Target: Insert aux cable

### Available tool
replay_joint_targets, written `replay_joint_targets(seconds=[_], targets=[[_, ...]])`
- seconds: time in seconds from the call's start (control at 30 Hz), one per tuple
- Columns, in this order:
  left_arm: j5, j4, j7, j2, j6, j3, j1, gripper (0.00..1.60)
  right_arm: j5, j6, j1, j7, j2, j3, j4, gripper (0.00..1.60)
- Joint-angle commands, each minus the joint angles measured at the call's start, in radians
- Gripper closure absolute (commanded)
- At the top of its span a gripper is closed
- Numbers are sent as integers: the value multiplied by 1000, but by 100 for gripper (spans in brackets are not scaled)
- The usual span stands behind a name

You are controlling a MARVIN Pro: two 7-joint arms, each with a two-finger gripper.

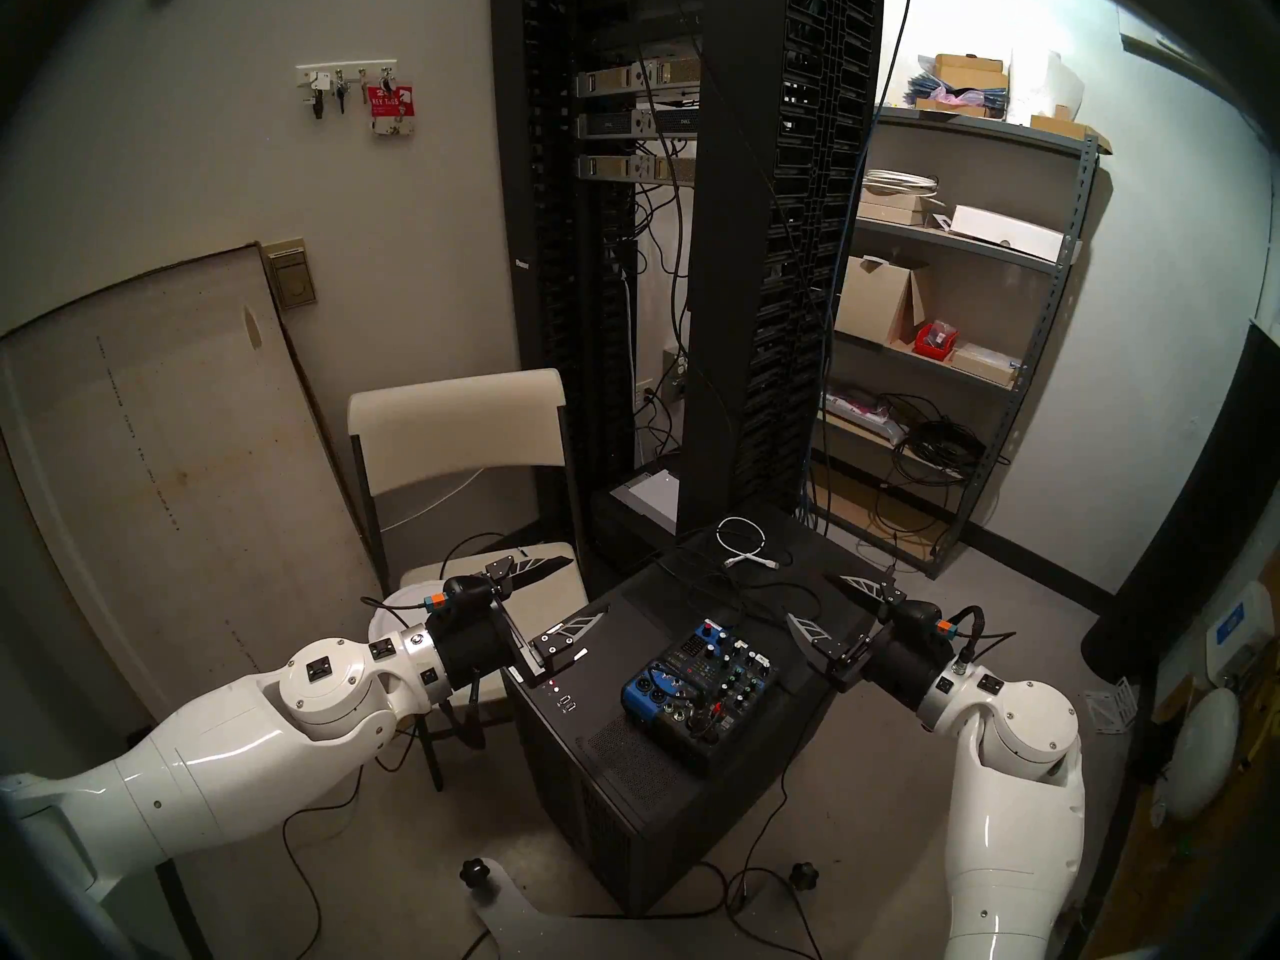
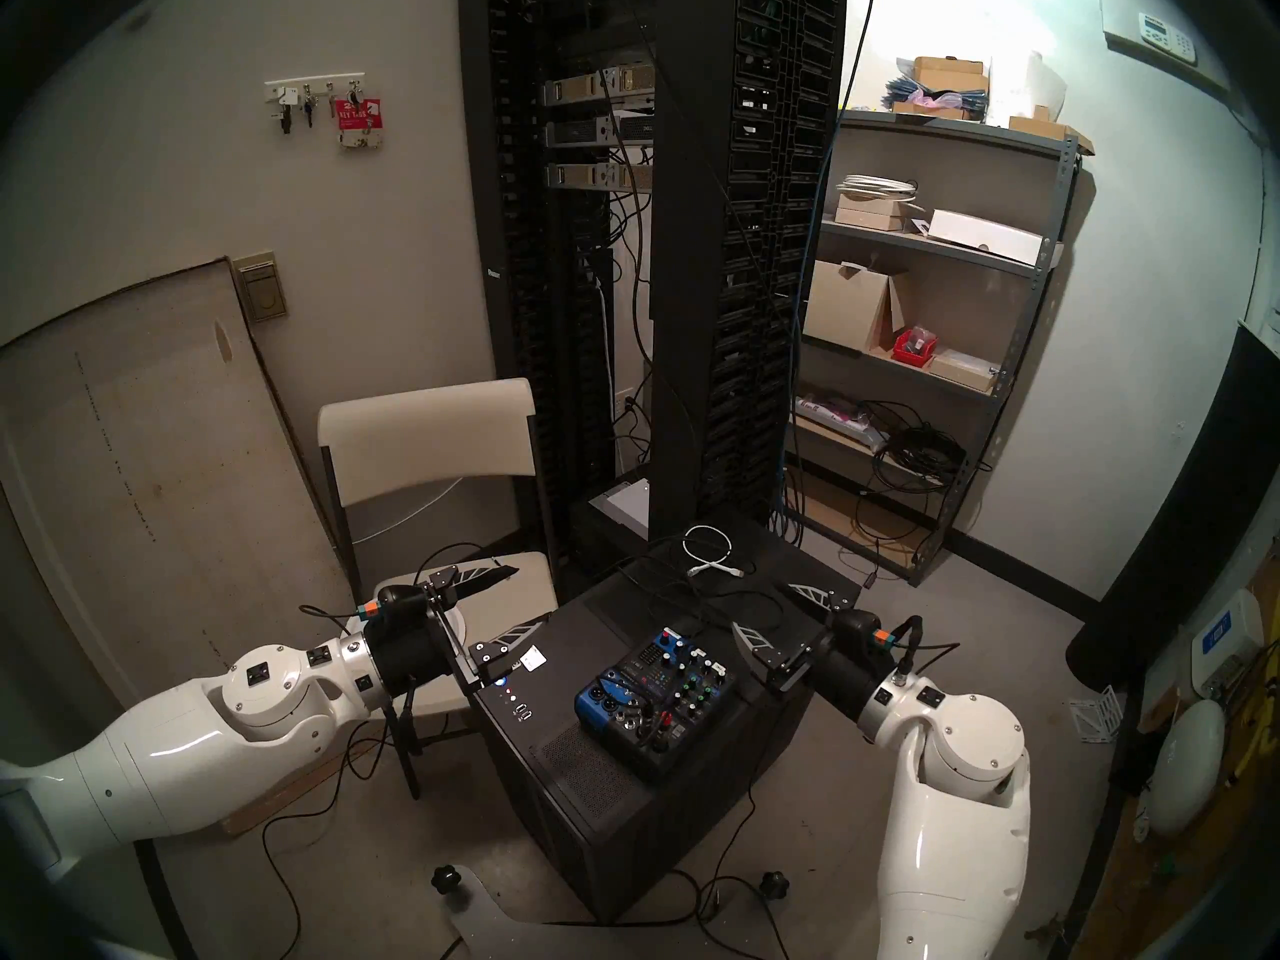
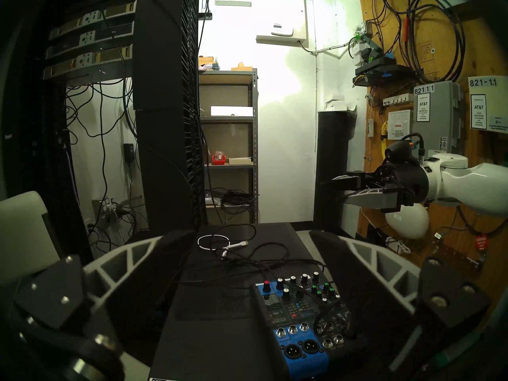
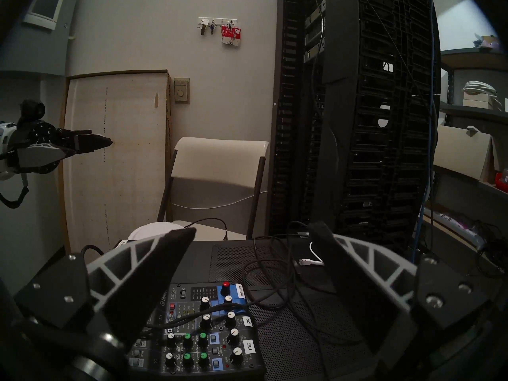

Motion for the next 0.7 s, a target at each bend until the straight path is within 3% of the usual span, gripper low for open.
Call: replay_joint_targets(seconds=[0.0,0.67], targets=[[-2,-13,5,-1,-9,-12,-9,0,14,-2,3,6,0,-2,-17,0],[-2,-13,7,0,-10,-11,-10,0,13,-2,4,7,-1,-1,-17,0]])
